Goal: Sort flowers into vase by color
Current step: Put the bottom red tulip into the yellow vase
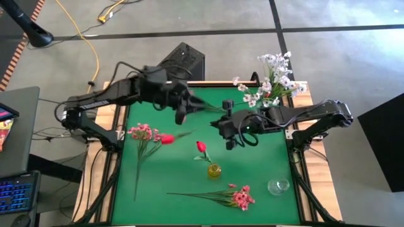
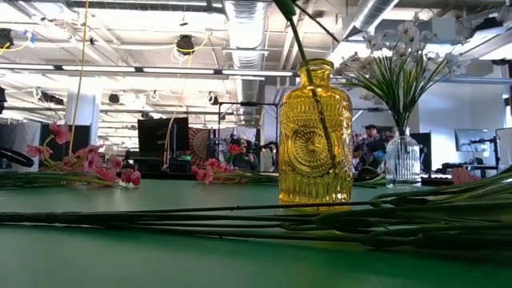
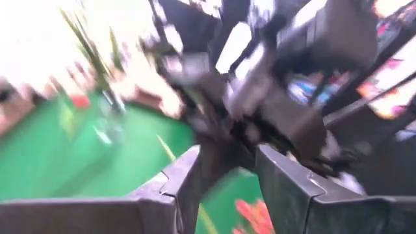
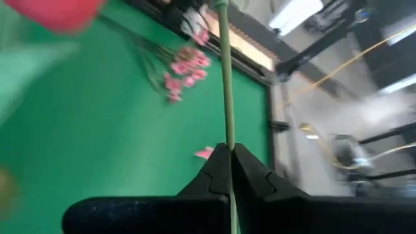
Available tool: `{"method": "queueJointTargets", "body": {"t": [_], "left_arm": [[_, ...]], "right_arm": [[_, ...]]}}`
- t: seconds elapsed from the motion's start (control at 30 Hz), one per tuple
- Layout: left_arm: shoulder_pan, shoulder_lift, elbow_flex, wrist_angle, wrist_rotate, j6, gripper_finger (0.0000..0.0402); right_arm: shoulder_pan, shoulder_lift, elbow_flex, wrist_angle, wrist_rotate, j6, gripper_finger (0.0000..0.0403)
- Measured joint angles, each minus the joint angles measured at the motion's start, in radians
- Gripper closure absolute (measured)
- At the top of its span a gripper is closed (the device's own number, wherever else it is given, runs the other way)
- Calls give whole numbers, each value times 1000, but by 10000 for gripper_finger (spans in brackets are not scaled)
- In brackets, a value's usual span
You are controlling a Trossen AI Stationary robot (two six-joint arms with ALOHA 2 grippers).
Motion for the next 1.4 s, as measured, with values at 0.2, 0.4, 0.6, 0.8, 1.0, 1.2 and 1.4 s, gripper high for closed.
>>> {"method": "queueJointTargets", "body": {"t": [0.2, 0.4, 0.6, 0.8, 1.0, 1.2, 1.4], "left_arm": [[-1, -76, 34, 90, -146, 156, 267], [-16, -164, 34, 139, -167, 229, 267], [-120, -165, 32, 161, -155, 298, 267], [-233, -136, -62, 354, -150, 325, 267], [-317, -84, -259, 734, -148, 286, 267], [-359, 1, -328, 836, -165, 267, 267], [-373, 42, -327, 852, -186, 240, 267]], "right_arm": [[-1, -72, -8, -11, -25, 155, 378], [19, -198, -75, 50, -25, 316, 378], [123, -308, -196, 351, -59, 405, 378], [233, -332, -326, 717, -51, 449, 378], [292, -276, -404, 916, -41, 549, 378], [317, -202, -405, 969, -11, 630, 378], [315, -175, -405, 979, 12, 661, 378]]}}
